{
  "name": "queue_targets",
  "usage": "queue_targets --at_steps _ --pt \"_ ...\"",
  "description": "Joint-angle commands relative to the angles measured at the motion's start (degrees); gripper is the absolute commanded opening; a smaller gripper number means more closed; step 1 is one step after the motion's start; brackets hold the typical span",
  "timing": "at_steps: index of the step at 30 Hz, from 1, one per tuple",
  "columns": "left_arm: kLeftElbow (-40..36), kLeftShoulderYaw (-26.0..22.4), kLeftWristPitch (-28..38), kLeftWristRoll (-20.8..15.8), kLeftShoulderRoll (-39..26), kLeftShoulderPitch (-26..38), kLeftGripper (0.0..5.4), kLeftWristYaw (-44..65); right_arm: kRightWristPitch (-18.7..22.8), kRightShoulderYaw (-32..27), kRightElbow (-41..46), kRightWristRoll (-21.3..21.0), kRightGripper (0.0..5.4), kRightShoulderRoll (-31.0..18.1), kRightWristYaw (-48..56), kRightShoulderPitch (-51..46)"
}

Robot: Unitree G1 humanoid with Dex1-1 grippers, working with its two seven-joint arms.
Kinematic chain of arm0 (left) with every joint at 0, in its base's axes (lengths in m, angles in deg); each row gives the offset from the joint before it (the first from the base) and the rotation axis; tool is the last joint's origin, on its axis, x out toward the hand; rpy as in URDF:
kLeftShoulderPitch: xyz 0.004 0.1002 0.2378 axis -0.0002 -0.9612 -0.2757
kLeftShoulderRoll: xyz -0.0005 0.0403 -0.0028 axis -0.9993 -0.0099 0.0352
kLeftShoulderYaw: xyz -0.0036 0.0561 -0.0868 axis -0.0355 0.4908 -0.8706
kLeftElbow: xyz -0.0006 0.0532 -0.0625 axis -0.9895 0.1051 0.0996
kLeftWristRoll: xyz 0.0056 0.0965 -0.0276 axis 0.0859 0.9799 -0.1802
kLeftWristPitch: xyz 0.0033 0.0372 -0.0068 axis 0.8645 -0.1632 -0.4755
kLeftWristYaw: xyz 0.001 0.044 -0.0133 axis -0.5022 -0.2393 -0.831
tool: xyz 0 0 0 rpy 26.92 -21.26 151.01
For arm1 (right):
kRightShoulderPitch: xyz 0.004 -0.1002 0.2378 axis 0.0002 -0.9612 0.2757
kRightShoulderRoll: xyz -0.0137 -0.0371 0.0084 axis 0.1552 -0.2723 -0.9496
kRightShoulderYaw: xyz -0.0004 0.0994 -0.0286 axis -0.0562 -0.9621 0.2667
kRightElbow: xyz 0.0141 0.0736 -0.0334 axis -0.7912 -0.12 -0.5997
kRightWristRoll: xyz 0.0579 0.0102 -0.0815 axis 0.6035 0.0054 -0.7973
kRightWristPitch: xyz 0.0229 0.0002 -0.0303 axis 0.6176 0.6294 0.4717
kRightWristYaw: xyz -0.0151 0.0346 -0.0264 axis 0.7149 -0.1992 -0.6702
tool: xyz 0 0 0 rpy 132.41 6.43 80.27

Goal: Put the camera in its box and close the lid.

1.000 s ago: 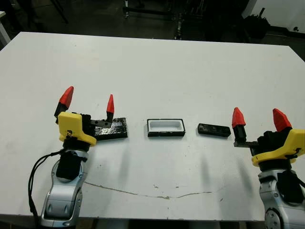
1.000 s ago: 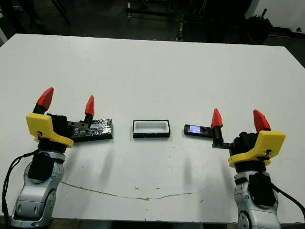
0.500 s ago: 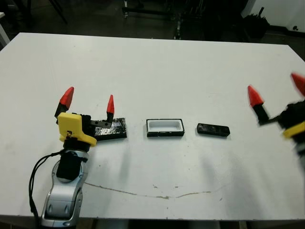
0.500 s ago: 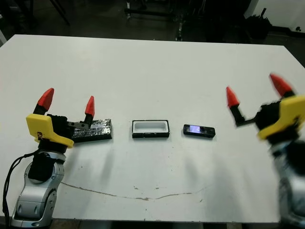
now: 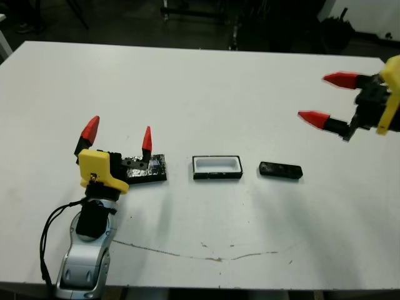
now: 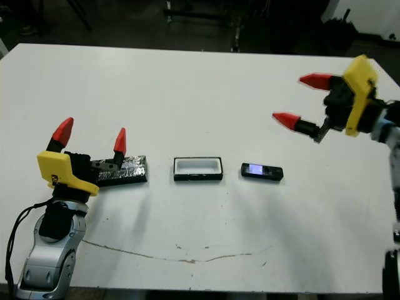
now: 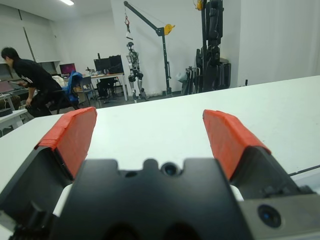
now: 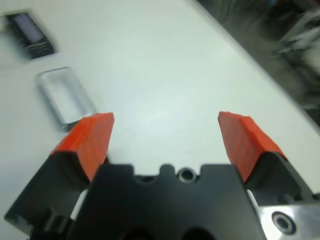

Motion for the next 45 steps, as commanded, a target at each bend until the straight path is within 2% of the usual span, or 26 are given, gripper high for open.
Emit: queue_targets --at_steps 1,5,11,16,22,28,30,37,42,45 --pt "0.4 -0.1 -0.3 0.4 -0.3 -0.1 5.4 -0.2 -6.6 4.8 -7.8 -5.1 5.38 1.6 6.0 4.7" --pt "0.3 -0.2 -0.6 -0.1 -0.2 -0.2 5.4 0.1 -13.6 7.4 -14.7 -8.5 5.38 3.8 10.7 7.5" --pt "0.4 -0.1 -0.4 0.1 -0.3 -0.1 5.4 0.0 -16.4 9.2 -22.0 -12.6 5.38 6.4 12.6 9.5" --pt "0.3 -0.1 -0.7 0.2 -0.2 -0.2 5.4 -0.1 -21.0 9.8 -22.2 -14.9 5.38 7.3 12.2 8.9" --pt "0.5 -0.2 -0.6 -0.2 -0.5 0.1 5.4 0.4 -19.8 10.1 -23.9 -16.5 5.38 8.3 12.4 8.7" --pt "0.2 -0.1 -1.0 0.2 -0.4 0.0 5.4 0.0 -22.3 9.9 -23.9 -17.1 5.38 8.5 11.9 7.5" --pt "0.0 -0.1 -1.3 0.4 -0.4 0.0 5.4 -0.1 -20.4 10.2 -23.8 -17.5 5.38 8.6 11.7 7.5" --pt "0.0 -0.2 -1.1 0.0 -0.4 0.1 5.4 0.2 -18.5 10.9 -23.9 -18.6 5.38 8.6 12.5 6.9" --pt "0.1 -0.1 -1.0 0.4 -0.4 0.1 5.4 0.0 -18.8 11.8 -23.2 -20.2 4.84 8.2 11.9 6.3" --pt "0.4 -0.2 -0.7 -0.2 -0.5 0.1 5.4 0.4 -17.5 12.0 -23.7 -20.7 4.42 8.3 12.1 6.0"
